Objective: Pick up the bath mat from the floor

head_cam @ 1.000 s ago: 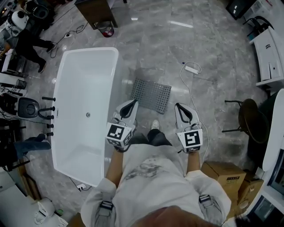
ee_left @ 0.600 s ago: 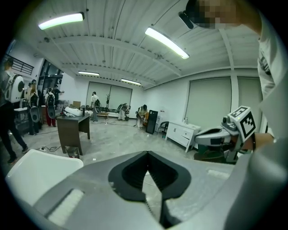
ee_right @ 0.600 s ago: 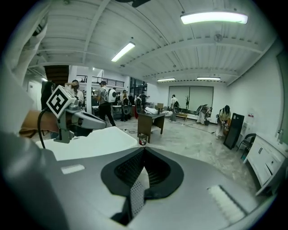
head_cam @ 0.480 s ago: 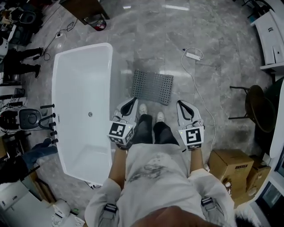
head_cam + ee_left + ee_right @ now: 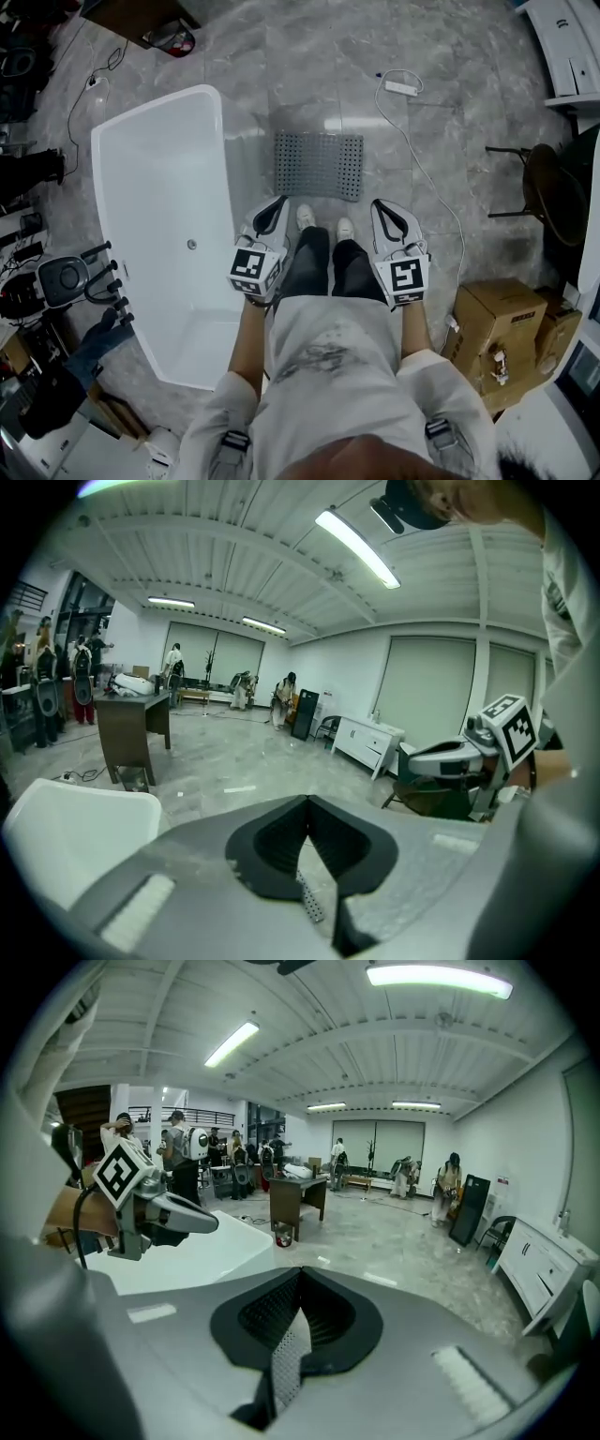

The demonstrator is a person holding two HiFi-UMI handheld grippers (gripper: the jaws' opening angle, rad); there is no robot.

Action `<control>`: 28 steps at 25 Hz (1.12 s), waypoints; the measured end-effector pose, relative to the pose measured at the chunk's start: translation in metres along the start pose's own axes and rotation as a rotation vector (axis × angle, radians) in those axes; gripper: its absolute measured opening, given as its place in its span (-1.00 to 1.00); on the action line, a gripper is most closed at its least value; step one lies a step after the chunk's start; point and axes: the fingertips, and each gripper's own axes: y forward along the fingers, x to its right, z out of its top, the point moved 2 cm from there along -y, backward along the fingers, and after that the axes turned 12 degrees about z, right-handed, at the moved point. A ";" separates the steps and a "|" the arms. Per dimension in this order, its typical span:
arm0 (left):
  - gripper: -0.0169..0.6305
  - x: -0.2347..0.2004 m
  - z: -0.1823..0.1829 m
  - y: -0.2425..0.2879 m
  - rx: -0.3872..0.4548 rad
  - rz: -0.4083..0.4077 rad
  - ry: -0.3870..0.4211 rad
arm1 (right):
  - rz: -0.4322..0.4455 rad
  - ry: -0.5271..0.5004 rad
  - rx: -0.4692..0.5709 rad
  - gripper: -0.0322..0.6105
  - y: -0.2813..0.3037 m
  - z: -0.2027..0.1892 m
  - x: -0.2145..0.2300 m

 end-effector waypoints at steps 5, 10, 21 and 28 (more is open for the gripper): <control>-0.94 -0.029 -0.018 0.021 -0.035 -0.023 0.007 | -0.051 0.036 -0.042 -0.89 0.024 -0.015 -0.002; -0.94 -0.048 -0.039 0.043 -0.067 -0.044 0.025 | -0.114 0.064 -0.088 -0.89 0.041 -0.038 0.003; -0.94 -0.059 -0.098 0.084 -0.128 -0.048 0.020 | -0.108 0.094 -0.154 -0.89 0.075 -0.102 0.011; -0.94 -0.065 -0.141 0.113 -0.148 -0.024 0.029 | -0.090 0.095 -0.198 -0.89 0.100 -0.154 0.024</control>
